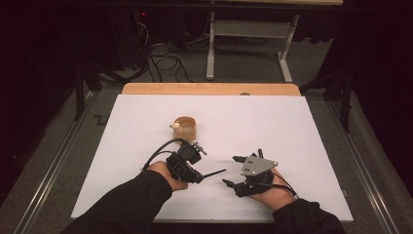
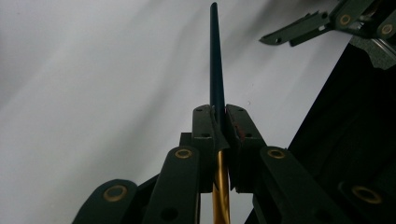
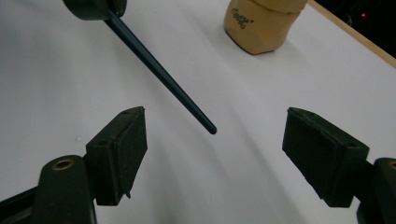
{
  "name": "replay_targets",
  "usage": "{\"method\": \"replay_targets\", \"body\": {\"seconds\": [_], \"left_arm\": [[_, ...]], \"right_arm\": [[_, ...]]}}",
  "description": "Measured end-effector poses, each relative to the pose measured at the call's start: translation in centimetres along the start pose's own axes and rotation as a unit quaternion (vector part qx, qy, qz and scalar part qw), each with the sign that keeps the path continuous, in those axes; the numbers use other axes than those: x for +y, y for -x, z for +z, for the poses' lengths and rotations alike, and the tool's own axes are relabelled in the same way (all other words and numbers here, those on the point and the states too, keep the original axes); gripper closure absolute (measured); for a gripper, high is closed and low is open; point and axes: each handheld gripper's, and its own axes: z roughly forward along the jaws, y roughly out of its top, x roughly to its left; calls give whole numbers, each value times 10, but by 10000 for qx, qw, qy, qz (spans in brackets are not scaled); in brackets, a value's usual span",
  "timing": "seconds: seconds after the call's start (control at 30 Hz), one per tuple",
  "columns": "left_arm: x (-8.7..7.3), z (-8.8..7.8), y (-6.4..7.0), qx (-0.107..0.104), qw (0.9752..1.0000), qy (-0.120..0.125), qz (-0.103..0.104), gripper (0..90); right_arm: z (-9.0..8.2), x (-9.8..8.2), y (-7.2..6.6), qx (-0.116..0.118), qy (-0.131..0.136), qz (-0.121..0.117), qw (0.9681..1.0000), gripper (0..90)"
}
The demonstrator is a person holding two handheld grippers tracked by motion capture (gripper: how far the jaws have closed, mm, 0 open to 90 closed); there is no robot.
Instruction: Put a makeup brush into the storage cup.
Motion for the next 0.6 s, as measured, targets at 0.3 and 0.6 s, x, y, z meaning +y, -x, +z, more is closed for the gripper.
{"method": "replay_targets", "body": {"seconds": [0.3,0.6], "left_arm": [[2,3,2,-59,10000,-58,-9,830],[8,5,6,-95,9999,-117,13,830]], "right_arm": [[8,0,-6,144,-176,-429,9988,309],[12,0,-10,169,-240,-660,9974,416]]}}
